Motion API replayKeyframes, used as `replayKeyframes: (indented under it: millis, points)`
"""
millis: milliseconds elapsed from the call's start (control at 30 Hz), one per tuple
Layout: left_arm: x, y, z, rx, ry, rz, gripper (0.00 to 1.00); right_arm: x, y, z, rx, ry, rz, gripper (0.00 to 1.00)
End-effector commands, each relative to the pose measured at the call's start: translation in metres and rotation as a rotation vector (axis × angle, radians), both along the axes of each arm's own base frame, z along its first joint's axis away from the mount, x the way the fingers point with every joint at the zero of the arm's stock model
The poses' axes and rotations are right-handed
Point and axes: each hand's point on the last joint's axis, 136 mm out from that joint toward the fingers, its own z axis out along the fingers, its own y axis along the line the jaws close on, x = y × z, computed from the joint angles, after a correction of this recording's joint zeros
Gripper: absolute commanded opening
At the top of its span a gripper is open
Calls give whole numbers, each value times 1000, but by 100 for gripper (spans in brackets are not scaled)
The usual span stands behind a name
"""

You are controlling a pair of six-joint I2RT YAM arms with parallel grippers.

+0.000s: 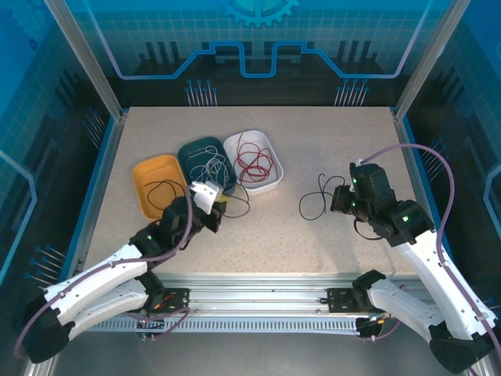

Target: Untangle the cables

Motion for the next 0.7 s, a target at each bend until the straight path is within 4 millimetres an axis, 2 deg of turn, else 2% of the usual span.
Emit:
replayKeyframes:
  millis: [0, 200, 367, 500, 667]
  points:
    - [7, 33, 4, -24, 101, 136, 0, 2, 0, -2, 18, 10, -12, 0]
    - [23, 75, 21, -113, 138, 290, 0, 1, 1, -3, 26, 11, -8, 0]
    - [32, 107, 24, -150, 157, 405, 0, 1, 3, -3, 31, 15, -3, 0]
    - [39, 127, 23, -166, 152, 461, 0, 2, 3, -3, 33, 15, -3, 0]
    - [46, 147, 34, -187, 104, 501, 0, 2, 5, -4, 39, 23, 4, 0]
